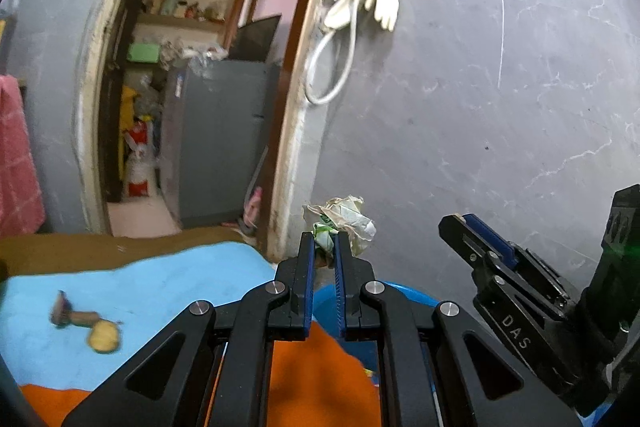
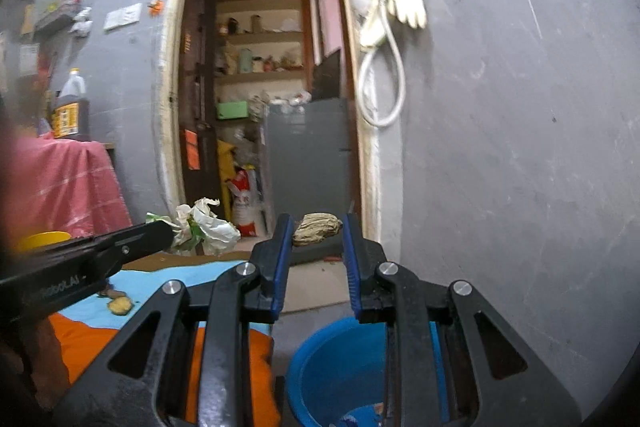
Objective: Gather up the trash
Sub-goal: 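Carry both scraps over the blue bucket and open both grippers, then move both tools back over the potato slice and onion piece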
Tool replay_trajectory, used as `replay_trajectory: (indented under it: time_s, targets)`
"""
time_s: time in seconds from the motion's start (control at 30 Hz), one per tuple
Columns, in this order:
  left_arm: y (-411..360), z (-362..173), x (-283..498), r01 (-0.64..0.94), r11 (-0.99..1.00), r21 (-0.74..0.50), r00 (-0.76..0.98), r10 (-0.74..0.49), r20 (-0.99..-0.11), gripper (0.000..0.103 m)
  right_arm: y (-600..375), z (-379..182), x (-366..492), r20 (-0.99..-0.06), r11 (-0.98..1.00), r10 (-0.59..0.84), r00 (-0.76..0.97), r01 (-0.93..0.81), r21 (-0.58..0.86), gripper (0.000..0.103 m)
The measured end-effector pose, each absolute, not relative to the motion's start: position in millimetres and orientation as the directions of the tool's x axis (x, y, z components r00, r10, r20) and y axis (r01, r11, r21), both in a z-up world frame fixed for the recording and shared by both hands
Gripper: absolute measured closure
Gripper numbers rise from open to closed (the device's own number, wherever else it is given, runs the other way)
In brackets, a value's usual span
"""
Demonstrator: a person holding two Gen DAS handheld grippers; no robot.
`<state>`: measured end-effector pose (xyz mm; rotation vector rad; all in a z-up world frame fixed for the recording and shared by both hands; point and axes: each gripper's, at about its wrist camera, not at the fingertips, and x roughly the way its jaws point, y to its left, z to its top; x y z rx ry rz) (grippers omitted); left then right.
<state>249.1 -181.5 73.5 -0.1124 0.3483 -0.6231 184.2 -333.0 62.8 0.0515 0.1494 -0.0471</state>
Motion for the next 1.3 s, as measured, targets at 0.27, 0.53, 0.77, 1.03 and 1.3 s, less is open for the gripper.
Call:
replay_trajectory:
  time_s: [0.27,0.53,0.77,1.03,1.3]
  targets:
    - [-208.3,50.7,275.1,0.563,0.781,-0.270,0.670,-0.622,-0.404,0.096,-362.4,45.9,203.5,-0.293,0.988,-0.091,0.952,0.125,0.096,0.050]
    - [-228.7,20.3,285.7,0.564,0.781,-0.267,0.593,-0.609,-0.527,0.096,-375.7,25.8,222.1,-0.424,0.984,-0.067,0.903,0.129,0.119,0.049]
    - [-229.4,11.5,292.2,0.551,0.783,-0.289,0.568,-0.606,-0.557,0.093,-379.1,19.4,227.3,-0.465,0.982,-0.066,0.883,0.141,0.128,0.049]
    - [-224.7,13.2,298.2,0.523,0.791,-0.318,0.560,-0.600,-0.572,0.088,-380.1,21.1,229.9,-0.468,0.979,-0.071,0.881,0.151,0.136,0.038]
    - [-206.1,17.7,291.2,0.494,0.805,-0.328,0.610,-0.590,-0.529,0.068,-381.1,23.8,225.9,-0.434,0.978,-0.073,0.898,0.150,0.146,0.023]
